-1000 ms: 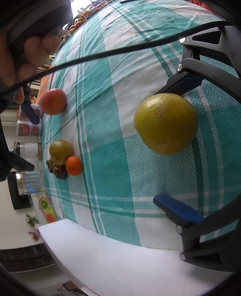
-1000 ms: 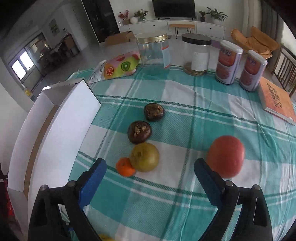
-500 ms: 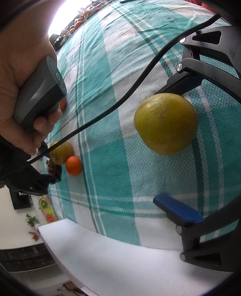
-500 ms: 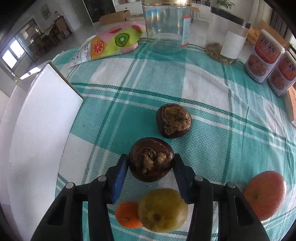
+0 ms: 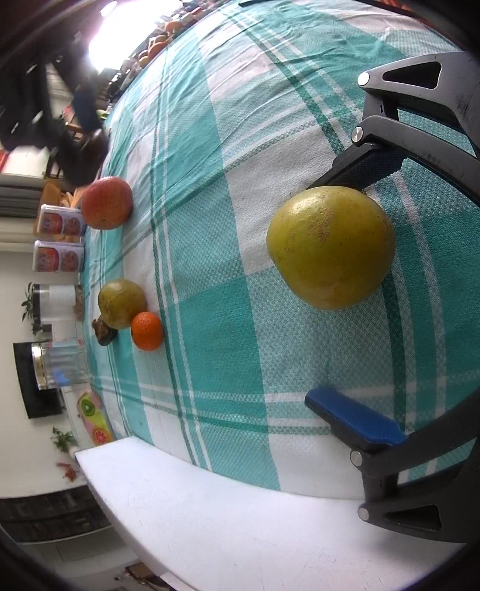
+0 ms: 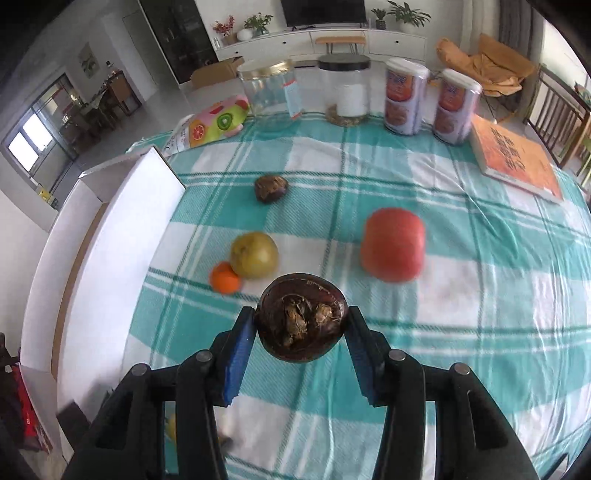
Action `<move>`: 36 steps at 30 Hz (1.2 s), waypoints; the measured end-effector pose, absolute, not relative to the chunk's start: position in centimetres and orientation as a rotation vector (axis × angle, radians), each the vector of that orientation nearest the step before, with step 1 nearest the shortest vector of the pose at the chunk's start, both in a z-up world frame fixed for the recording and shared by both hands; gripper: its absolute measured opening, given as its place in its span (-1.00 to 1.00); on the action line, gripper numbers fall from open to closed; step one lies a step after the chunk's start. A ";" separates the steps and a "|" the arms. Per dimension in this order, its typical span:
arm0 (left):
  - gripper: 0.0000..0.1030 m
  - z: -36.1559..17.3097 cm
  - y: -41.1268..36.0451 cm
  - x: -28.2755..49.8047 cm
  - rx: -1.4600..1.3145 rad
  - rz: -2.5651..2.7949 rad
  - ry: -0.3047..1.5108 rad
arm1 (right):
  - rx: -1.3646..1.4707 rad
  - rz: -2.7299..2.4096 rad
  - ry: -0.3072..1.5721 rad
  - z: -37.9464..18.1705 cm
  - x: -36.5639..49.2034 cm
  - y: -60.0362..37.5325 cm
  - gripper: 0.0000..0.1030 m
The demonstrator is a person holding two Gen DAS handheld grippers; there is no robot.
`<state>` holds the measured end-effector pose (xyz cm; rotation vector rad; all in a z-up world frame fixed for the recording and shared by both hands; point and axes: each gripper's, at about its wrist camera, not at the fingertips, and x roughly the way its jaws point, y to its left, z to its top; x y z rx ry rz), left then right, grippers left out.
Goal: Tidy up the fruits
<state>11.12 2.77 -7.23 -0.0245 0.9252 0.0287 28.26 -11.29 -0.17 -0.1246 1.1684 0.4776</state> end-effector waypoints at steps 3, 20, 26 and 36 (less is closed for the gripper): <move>0.94 -7.2 2.8 11.1 -0.024 0.030 0.925 | -0.158 0.387 1.209 -2.9 24.4 -16.0 -0.05; 0.96 -7.3 2.6 11.2 -0.021 0.033 0.926 | 0.044 0.182 0.928 -8.1 14.5 -18.9 0.50; 0.96 -7.3 2.5 11.2 -0.022 0.033 0.926 | -0.108 0.163 0.967 -9.0 14.8 -16.3 1.00; 0.96 -7.3 2.6 11.1 -0.021 0.034 0.926 | -0.098 0.160 0.967 -9.1 14.6 -16.6 1.00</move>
